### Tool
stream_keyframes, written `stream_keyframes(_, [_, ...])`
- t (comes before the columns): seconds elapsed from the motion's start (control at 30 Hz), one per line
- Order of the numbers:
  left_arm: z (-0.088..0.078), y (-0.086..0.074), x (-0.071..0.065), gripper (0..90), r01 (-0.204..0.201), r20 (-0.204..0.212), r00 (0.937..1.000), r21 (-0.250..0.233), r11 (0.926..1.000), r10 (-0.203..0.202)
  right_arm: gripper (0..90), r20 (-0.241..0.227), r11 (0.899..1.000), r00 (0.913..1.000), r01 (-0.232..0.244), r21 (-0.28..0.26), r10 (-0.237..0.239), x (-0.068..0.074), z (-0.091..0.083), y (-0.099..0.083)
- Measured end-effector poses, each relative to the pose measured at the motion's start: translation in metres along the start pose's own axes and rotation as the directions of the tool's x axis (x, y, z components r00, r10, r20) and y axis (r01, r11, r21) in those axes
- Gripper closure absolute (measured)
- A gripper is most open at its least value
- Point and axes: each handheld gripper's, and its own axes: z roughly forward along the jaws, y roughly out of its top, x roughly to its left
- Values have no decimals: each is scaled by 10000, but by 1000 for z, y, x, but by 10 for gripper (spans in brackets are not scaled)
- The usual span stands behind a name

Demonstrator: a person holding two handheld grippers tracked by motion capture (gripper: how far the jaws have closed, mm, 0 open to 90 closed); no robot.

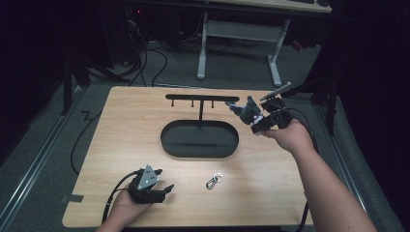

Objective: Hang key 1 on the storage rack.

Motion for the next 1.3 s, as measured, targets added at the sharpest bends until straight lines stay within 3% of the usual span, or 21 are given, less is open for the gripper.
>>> stream_keyframes(0.23, [1, 0, -2, 315, -58, 25, 10000, 41, 10000, 58, 478, -124, 10000, 9999, -22, -54, 21, 0, 14, -7])
stream_keyframes(0.5, [1, 0, -2, 315, -95, 41, 9999, 94, 9999, 94, 475, -326, 10000, 9995, -18, -27, 17, 5, 43, -13])
stream_keyframes(1.1, [2, -1, -2, 315, -117, 59, 9999, 94, 9999, 117, 456, -558, 9987, 9982, -235, -445, 210, 11, 78, -3])
stream_keyframes(1.3, [3, 0, -3, 316, -94, 101, 9999, 74, 9999, 94, 312, -365, 9980, 9993, 35, -633, -58, 11, 80, -4])
